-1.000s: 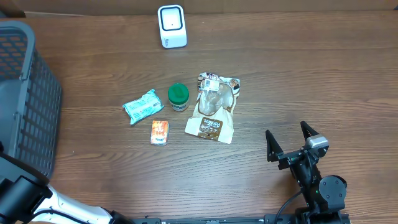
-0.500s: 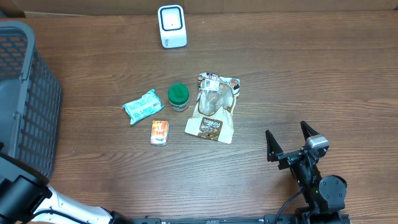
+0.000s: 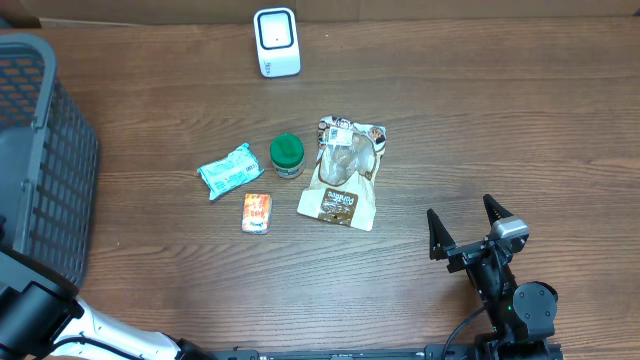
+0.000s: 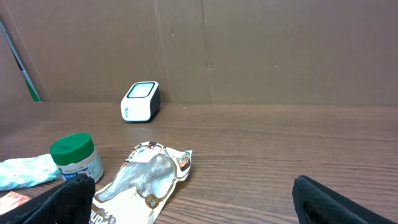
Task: Scan the item barcode
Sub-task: 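Grasp the small Kleenex pack in the basket with the left gripper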
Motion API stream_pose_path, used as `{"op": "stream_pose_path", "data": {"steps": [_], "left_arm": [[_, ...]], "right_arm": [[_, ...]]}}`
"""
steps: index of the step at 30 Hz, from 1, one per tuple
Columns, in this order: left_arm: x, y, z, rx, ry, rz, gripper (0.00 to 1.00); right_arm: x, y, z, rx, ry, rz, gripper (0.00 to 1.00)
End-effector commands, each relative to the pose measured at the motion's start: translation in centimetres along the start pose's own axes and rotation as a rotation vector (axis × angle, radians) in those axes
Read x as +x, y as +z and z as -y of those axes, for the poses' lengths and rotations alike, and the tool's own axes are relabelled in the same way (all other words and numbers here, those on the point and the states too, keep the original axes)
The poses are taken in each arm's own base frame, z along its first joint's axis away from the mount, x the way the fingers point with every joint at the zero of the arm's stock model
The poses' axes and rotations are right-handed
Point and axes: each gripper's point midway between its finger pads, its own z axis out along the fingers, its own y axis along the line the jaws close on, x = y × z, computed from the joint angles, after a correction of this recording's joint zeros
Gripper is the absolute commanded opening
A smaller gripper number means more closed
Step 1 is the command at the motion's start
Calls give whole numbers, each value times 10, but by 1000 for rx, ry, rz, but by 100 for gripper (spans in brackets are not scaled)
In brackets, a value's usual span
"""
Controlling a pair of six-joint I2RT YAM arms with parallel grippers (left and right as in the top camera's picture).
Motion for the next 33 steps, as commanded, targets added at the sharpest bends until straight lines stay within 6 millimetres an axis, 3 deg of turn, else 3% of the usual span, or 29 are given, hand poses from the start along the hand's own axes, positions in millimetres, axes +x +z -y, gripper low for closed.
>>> {"op": "stream_pose_path", "data": {"steps": [1,10,17,21,25,33], "left_arm": [[7,6,17,94,111,-36,30],[6,8,19,99,124,-32,36],[18,25,21,85,140,-80,36],[28,35,22,72,154,-121,28],[27,34,22,72,153,-118,4],[22,14,26,90,167,-121,4]], "right_arm": [[2,0,1,0,7,3,100],[2,0,1,0,7,3,100],[2,0,1,0,7,3,100],[2,0,1,0,7,3,100],[2,0,1,0,7,3,100],[2,0,1,0,7,3,100]]}}
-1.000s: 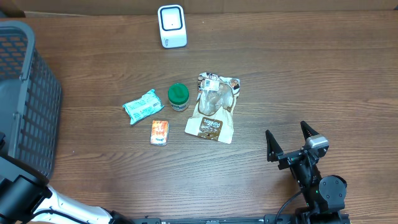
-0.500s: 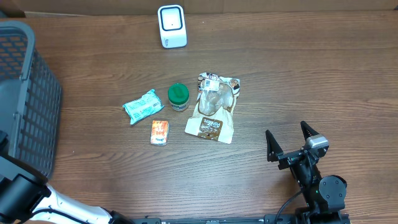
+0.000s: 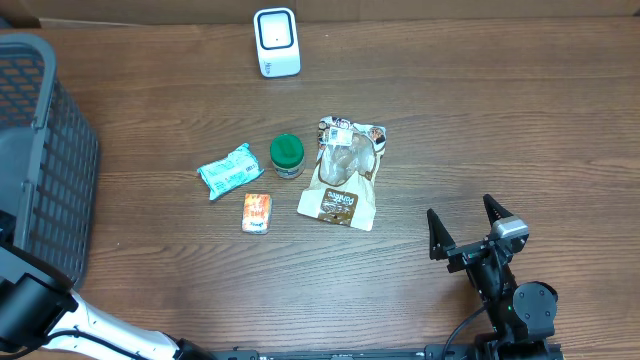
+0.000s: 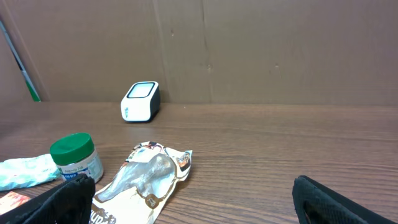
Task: Scan the item barcode
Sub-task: 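Grasp the small Kleenex pack in the basket with the left gripper, then carry the Kleenex pack over and drop it beside the orange pack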
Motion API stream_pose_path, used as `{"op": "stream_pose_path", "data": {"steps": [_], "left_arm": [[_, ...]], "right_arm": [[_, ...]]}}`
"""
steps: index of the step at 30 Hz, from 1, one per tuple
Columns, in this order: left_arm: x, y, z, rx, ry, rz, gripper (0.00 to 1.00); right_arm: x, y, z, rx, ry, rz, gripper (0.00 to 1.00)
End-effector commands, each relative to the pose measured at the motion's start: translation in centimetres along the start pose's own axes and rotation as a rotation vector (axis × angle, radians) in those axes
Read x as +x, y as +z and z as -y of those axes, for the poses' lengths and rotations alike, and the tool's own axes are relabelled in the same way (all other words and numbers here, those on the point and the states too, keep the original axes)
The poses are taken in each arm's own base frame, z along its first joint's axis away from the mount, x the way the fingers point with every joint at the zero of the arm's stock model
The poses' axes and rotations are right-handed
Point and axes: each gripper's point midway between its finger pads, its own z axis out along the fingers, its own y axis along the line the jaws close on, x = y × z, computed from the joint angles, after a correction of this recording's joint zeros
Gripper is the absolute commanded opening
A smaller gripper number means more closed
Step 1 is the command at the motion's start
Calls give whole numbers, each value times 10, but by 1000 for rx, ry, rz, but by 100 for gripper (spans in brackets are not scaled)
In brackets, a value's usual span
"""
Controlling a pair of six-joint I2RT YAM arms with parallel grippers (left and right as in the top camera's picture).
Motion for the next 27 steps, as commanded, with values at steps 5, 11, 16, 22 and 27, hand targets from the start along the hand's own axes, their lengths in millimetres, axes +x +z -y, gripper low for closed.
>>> {"op": "stream_pose_path", "data": {"steps": [5,11,16,22,27], "left_arm": [[-21,-62,28,121,0,96,4],[-47,-164,46,232,0,343,4],[-41,-255,64,347,24,552,4],[13,-363,99,559,135,722,4],[97,-413,143,736,346,702,4]], "right_arm": [[2,0,0,-1,8,3,100],[2,0,0,-1,8,3,100],[2,0,0,-1,8,3,100],[2,0,0,-1,8,3,100],[2,0,0,-1,8,3,100]]}}
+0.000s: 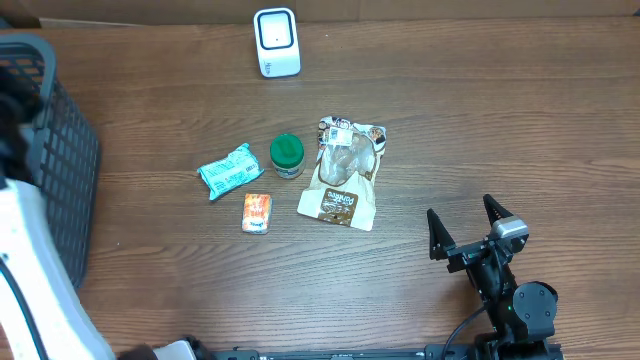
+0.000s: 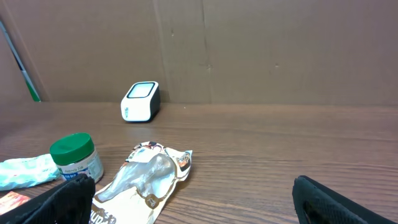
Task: Scan the item barcode
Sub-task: 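Carry the Kleenex pack over and drop it beside the orange pack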
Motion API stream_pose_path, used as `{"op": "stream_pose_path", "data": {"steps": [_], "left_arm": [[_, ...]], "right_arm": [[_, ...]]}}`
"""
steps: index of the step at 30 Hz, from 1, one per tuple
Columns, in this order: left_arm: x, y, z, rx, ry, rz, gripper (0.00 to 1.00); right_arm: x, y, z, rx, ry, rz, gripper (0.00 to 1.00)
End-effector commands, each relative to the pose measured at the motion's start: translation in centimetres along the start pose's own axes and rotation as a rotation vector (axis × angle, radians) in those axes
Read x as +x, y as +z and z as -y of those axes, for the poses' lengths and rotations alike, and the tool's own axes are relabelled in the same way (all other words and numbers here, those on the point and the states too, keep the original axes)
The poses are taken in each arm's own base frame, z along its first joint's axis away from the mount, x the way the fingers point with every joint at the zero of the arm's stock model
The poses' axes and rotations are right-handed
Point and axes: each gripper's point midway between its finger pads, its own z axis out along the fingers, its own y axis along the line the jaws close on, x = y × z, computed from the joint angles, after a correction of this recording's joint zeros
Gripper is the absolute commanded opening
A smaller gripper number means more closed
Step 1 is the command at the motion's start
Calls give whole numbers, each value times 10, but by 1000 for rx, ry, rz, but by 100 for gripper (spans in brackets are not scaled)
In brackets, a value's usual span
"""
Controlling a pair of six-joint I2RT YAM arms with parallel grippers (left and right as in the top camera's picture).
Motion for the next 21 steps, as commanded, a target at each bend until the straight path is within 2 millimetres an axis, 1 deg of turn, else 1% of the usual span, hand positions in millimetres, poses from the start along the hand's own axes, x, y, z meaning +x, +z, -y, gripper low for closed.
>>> {"op": "stream_pose_path", "data": {"steps": [1,3,5,7,9,10,13,15,18,21], "left_arm": [[30,-44,74,205,90,-52,4],[63,-56,107,274,178,-136,4],[106,-64,137,333,286,-236,4],[149,-70,158,368,394,-336,4],[192,-74,172,390,494,-429,4],[216,-76,179,401,554,-479,4],[278,-80,193,428,728,-583,4],[315,-81,198,443,851,-633,4],[360,-84,202,460,990,-691,4],[394,-87,202,456,1102,-738,4]], "right_arm": [[2,0,0,-1,8,3,100],[2,0,0,-1,8,3,100],[2,0,0,-1,8,3,100],[2,0,0,-1,8,3,100],[2,0,0,-1,8,3,100],[2,0,0,-1,8,3,100],[2,0,0,-1,8,3,100],[2,0,0,-1,7,3,100],[2,0,0,-1,8,3,100],[2,0,0,-1,8,3,100]]}}
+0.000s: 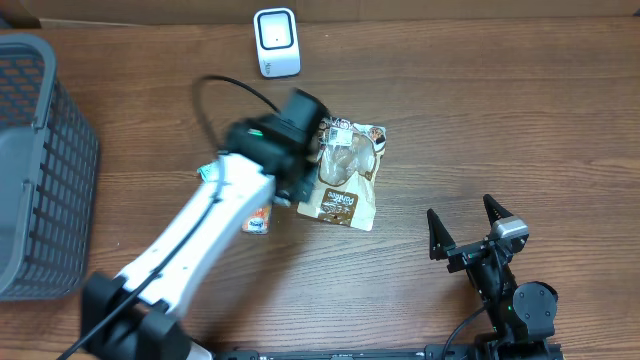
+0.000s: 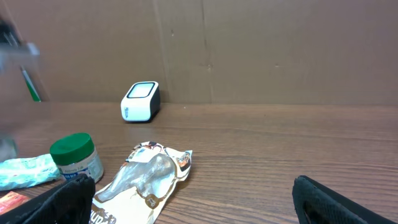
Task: Scan the item barcode
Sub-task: 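Carry the Kleenex pack over and drop it beside the orange pack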
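Note:
A white barcode scanner [image 1: 276, 42] stands at the table's far edge, and also shows as the scanner [image 2: 140, 101] in the right wrist view. A brown-and-clear snack pouch [image 1: 345, 175] lies mid-table. My left arm reaches over the items, and my left gripper [image 1: 298, 130] is blurred above the spot of the green-lidded jar [image 2: 76, 157]. The arm hides that jar from overhead, and the left fingers cannot be made out. My right gripper [image 1: 467, 225] rests near the front right, open and holding nothing, well clear of the pouch [image 2: 146, 180].
A teal packet [image 1: 207, 172] and an orange packet [image 1: 258, 223] lie left of the pouch, partly under the left arm. A dark mesh basket [image 1: 40, 160] fills the left edge. Cardboard walls stand behind the scanner.
My left arm was upright along the left edge by the basket. It now stretches across the table, with its wrist over the green-lidded jar and the pouch's left side. Right arm unchanged.
Only the left arm's lower part showed at the bottom left in the first two moments. It then stood along the left edge by the basket, and now it reaches over the group of items. All items and my right gripper have stayed put.

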Motion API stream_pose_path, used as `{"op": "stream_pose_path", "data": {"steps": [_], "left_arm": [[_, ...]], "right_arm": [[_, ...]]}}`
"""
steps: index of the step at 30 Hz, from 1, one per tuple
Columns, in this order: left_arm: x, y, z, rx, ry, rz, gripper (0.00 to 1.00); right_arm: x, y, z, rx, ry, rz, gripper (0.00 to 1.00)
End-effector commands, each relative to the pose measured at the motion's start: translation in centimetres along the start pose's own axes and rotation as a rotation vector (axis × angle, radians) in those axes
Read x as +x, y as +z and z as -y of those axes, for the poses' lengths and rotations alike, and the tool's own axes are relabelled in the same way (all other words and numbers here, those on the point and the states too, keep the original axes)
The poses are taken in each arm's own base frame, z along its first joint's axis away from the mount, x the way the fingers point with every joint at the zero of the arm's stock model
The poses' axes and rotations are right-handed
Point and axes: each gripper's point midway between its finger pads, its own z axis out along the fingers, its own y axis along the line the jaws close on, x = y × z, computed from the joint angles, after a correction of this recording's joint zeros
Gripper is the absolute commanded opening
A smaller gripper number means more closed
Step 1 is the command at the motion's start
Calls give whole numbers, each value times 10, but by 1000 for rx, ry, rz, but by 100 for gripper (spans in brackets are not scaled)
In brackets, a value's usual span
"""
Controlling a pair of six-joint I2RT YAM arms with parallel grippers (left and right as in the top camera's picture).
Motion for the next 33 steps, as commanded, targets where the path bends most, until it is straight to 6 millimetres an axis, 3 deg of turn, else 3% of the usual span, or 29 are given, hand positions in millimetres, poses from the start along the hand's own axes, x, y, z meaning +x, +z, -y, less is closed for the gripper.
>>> {"op": "stream_pose_path", "data": {"steps": [1,8,19,27,33], "left_arm": [[14,21,24,-6,134,-69,4],[25,41,33,-23,187,-143,4],[25,48,34,-14,265,-162,4],[29,45,16,-43,234,-192,18],[7,20,5,-18,170,-139,26]], "right_arm": [[2,0,1,0,7,3,100],[2,0,1,0,7,3,100],[2,0,1,0,7,3,100],[2,0,1,0,7,3,100],[2,0,1,0,7,3,100]]}}
